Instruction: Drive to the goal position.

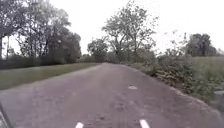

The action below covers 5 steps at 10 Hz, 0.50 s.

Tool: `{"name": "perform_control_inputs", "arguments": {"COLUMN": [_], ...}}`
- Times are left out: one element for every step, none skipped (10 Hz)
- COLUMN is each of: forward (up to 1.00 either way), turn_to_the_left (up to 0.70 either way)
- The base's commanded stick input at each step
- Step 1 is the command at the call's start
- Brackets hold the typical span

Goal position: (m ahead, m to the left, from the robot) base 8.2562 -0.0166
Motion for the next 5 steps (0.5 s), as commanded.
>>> {"name": "perform_control_inputs", "arguments": {"forward": [0.7,0.7,0.7,0.7,0.7], "turn_to_the_left": [0.0,0.0,0.0,0.0,0.0]}}
